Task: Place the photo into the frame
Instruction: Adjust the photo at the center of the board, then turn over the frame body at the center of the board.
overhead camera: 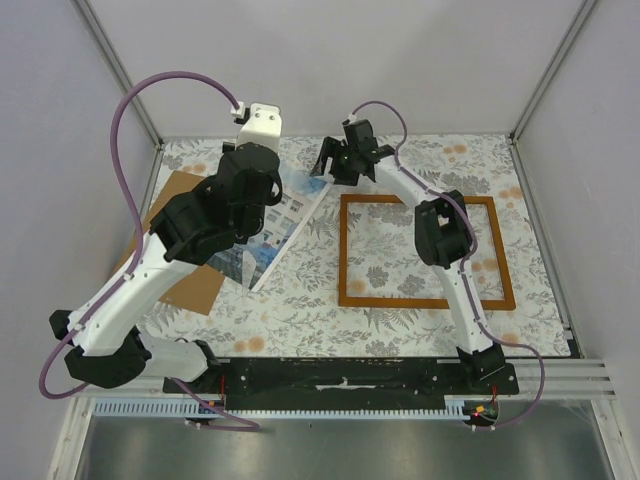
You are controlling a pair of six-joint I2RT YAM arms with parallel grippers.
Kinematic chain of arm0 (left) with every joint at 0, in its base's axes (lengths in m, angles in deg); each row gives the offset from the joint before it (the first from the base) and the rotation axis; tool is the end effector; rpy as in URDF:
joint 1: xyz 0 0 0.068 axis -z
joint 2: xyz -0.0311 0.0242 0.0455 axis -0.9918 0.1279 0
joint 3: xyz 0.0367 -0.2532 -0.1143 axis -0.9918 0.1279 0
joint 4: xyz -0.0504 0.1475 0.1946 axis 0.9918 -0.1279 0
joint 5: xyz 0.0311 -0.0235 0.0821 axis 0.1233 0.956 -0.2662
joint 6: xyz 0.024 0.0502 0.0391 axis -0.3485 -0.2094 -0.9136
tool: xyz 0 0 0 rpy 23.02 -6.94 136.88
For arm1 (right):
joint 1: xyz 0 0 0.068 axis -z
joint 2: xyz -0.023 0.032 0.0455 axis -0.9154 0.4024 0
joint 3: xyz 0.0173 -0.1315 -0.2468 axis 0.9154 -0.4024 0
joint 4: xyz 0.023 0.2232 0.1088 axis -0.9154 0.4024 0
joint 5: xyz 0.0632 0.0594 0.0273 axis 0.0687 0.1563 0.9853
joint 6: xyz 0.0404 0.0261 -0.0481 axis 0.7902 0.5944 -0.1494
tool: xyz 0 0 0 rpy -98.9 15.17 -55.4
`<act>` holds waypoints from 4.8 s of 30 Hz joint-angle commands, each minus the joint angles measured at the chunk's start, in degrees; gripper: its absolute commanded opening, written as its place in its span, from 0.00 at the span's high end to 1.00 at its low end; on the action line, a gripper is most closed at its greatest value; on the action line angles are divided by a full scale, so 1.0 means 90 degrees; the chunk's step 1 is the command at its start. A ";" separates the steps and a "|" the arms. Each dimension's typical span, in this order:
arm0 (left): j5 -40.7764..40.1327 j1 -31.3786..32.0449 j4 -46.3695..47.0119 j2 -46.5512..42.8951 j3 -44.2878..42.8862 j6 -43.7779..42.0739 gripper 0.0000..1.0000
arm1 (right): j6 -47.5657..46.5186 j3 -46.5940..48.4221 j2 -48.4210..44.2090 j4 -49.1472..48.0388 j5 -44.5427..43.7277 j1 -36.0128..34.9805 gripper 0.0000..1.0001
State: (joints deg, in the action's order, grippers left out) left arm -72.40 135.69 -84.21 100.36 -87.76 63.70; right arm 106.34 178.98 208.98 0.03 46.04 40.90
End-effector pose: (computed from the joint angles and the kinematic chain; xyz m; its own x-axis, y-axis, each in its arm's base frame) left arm 0.1731 -0.1565 0.4956 -0.2288 0.2097 -0.9506 0.0007 0.9766 0.2152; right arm 0.5128 0.2609 0.1810 -0.8303 0.2353 -0.5052 -0.1487 0.7801 0.6077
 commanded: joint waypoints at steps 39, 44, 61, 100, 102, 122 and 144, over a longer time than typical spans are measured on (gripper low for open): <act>0.0324 -0.0063 0.0426 -0.0194 0.0161 0.0217 0.98 | 0.0252 -0.4192 -0.3032 0.2341 -0.3499 -0.2123 0.31; 0.0363 -0.0053 0.0417 -0.0203 0.0170 0.0256 0.98 | 0.0126 -0.4280 -0.2993 0.2341 -0.3509 -0.2133 0.38; -0.0233 -0.0063 0.0417 -0.0457 0.0375 0.0197 0.98 | -0.1251 -0.4201 -0.3129 0.2303 -0.3861 -0.2845 0.97; -0.0555 -0.0131 0.0592 -0.0926 0.0639 0.0149 0.98 | -0.1349 -0.4428 -0.5863 0.2975 -0.2436 -0.2495 1.00; -0.0575 -0.0131 0.0592 -0.0945 0.0658 0.0168 0.98 | -0.1262 -0.4223 -0.5951 0.3160 -0.2270 -0.2329 1.00; 0.0097 -0.0599 0.0250 -0.0897 0.1381 0.1525 0.98 | -0.0588 -0.2220 -0.6313 0.3786 -0.0473 -0.0786 1.00; 0.3204 -0.2016 0.0836 0.0460 -0.0141 0.2316 0.98 | 0.0935 -0.0530 -0.5922 0.3035 0.0524 -0.0229 1.00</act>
State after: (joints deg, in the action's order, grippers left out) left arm -47.04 117.74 -78.96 103.00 -84.33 81.75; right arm 111.37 171.89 156.26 34.63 48.90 38.26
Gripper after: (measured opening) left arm 0.026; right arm 0.301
